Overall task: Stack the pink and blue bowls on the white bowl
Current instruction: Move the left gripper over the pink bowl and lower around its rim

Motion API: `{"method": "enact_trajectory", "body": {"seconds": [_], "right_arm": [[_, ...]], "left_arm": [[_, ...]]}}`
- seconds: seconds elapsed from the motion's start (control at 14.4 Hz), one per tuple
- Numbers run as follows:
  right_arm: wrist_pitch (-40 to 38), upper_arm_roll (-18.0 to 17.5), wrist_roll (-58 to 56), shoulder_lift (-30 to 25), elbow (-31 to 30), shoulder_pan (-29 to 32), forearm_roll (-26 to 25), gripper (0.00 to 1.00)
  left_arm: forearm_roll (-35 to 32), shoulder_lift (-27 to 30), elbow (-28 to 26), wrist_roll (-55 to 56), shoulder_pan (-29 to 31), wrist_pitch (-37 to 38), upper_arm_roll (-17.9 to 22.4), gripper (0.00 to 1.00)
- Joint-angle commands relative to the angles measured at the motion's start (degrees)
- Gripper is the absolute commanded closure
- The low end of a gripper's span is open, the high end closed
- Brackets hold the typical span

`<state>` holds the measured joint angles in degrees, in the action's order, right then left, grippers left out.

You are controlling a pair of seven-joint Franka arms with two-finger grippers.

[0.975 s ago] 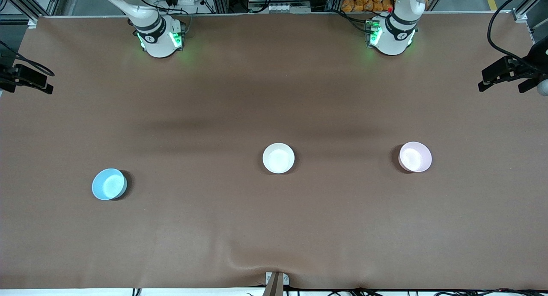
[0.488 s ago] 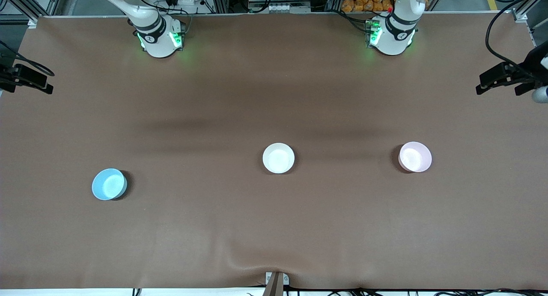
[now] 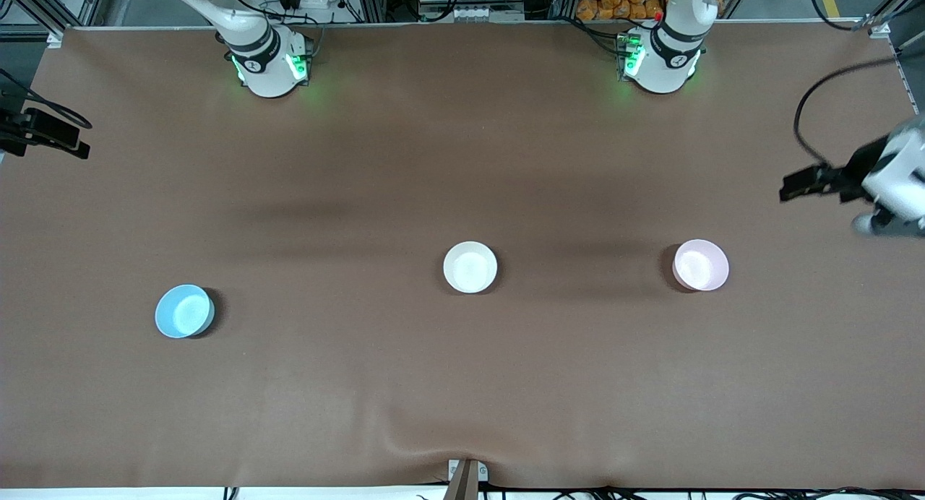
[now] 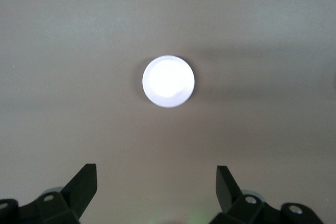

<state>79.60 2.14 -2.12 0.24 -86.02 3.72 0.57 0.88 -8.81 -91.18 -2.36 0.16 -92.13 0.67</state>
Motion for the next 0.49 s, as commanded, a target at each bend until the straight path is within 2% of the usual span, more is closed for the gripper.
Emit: {"method": "enact_trajectory", "body": {"seconds": [0.0, 0.28, 0.42], "right_arm": [[-0.5, -0.3, -0.8, -0.1, 0.4, 0.5, -1.0, 0.0], [-0.4, -0.4, -0.8, -0.1, 0.4, 0.5, -1.0, 0.0], [-0.3, -0.4, -0.8, -0.1, 0.4, 0.4, -1.0, 0.0]], "left_arm": [[-2.1, -3.0, -2.9, -2.5, 0.6, -6.5, -0.1, 0.0], [-2.5, -9.4, -3.6, -3.1, 0.6, -13.1, -0.1, 0.0], [-2.4, -11.5, -6.3, -4.5, 0.9, -18.3, -0.1, 0.0]]}}
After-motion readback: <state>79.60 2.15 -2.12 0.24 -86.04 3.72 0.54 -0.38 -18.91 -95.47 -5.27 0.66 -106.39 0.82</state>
